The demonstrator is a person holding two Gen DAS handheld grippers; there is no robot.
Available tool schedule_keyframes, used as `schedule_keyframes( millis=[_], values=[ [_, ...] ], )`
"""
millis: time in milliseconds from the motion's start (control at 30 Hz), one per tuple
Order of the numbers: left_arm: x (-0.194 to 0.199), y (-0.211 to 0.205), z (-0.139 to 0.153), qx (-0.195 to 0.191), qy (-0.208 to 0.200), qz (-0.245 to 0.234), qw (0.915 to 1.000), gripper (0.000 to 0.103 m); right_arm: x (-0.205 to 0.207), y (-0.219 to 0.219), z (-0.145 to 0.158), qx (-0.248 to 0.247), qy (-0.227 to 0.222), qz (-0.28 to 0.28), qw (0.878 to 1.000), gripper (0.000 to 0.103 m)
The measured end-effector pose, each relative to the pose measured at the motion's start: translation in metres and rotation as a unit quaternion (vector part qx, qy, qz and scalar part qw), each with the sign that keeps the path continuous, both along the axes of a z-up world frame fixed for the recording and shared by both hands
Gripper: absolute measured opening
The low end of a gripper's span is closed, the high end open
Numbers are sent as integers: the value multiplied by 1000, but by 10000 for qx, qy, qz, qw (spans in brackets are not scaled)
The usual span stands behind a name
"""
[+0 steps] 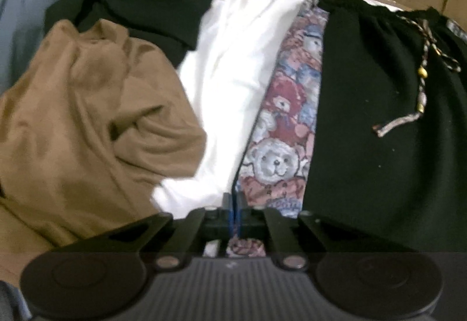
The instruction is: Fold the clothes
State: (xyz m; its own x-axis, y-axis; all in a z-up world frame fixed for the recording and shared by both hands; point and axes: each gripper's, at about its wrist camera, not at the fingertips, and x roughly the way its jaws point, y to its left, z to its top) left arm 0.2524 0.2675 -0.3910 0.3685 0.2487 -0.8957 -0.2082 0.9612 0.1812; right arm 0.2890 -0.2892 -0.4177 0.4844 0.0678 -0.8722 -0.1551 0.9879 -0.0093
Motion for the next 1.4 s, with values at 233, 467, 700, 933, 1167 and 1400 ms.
schedule_keyframes(
  millis=[233, 467, 700, 933, 1167, 1400],
  values=[
    [1, -2, 6, 223, 22, -16, 9997, 8, 5, 3, -4, -166, 98, -175, 9997, 3],
    [12, 0, 28, 101, -293, 66, 9995, 14, 16, 3, 21, 267, -311, -189, 9990, 33],
    [43, -3, 36, -102, -560, 166, 9982, 15, 53, 24, 23, 348, -524, -66, 9980, 33],
    [77, -8, 31, -174, -648, 104, 9977, 16, 83, 39, 11, 445, -528, -11, 9976, 33],
    [99, -4, 39, -162, -747, 81, 9970, 17, 85, 43, 21, 873, -856, -89, 9925, 33],
    [117, -1, 54, -226, -615, 90, 9978, 22, 91, 26, 15, 755, -772, -376, 9934, 34]
  ],
)
